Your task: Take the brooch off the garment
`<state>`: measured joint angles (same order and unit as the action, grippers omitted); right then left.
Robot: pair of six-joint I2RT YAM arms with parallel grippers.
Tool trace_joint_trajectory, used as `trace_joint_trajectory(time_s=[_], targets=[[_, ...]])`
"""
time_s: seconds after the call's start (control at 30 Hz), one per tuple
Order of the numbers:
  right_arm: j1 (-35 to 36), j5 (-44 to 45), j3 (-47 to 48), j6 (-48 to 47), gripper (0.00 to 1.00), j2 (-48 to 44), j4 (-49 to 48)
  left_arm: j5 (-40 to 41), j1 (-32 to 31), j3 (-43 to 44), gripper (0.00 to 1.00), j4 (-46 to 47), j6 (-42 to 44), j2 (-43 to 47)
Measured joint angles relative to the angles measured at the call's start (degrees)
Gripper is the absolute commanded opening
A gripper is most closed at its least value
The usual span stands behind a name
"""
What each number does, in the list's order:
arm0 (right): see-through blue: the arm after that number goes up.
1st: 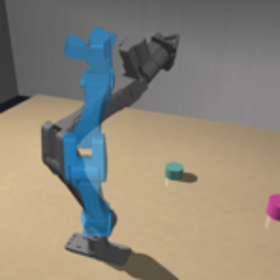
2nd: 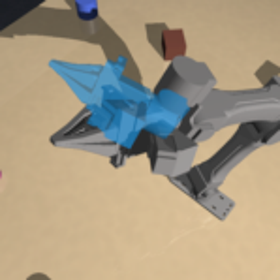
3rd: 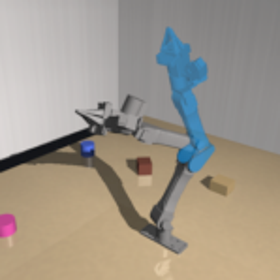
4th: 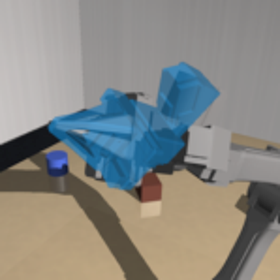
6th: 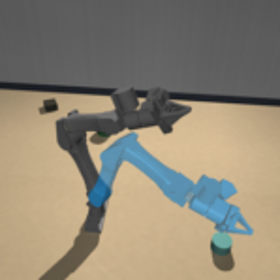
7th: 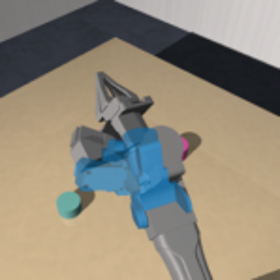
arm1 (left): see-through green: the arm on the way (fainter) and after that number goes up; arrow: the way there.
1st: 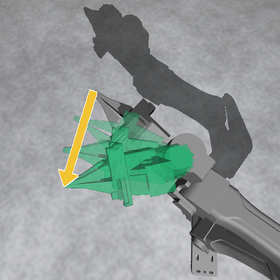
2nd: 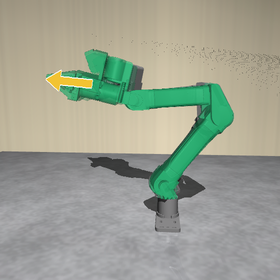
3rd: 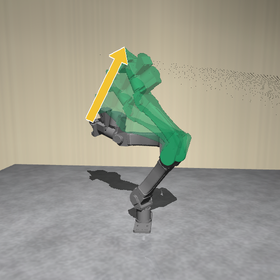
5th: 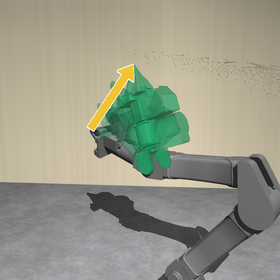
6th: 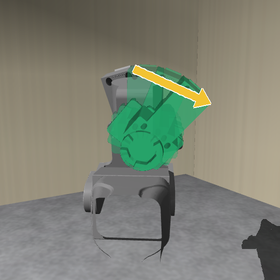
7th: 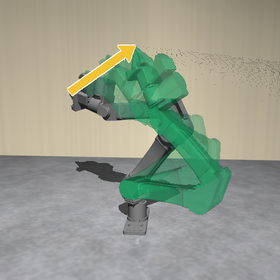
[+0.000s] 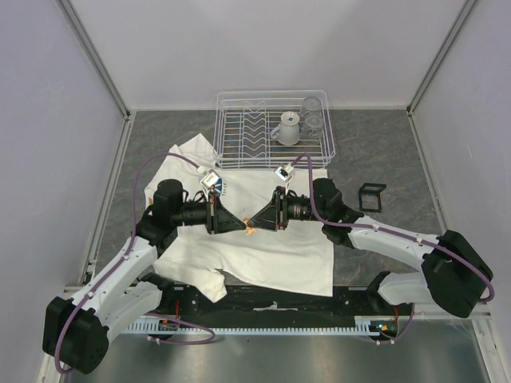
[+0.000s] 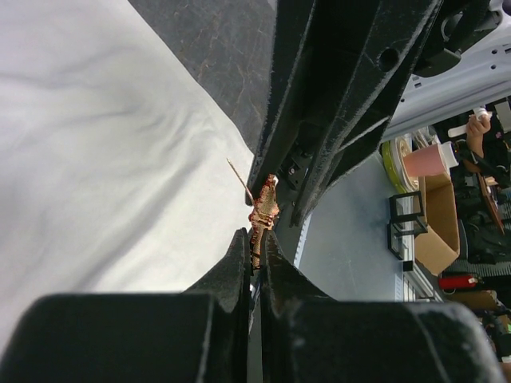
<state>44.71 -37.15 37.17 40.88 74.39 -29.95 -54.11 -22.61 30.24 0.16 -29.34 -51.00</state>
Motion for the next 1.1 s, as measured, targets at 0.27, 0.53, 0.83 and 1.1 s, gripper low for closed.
trace_joint_trajectory(time_s=[0.27,0.53,0.83,1.1], targets=[[-0.3,-0.9,-1.0,1.2,0.18,-0.2,-2.1,-1.4,0.0,0.0,0.02,0.9,0.0,0.1],[-0.4,-3.7,-1.1,3.1,0.0,2.6,-6.6,-1.6,0.0,0.0,0.02,1.7,-0.4,0.2],[-0.6,-4.0,-1.2,3.0,0.0,2.9,-7.2,0.3,0.0,0.0,0.46,1.2,-1.6,1.0],[-0.6,-4.0,-1.2,2.8,0.0,2.9,-6.8,5.8,1.8,0.7,0.79,2.8,-8.7,5.6]])
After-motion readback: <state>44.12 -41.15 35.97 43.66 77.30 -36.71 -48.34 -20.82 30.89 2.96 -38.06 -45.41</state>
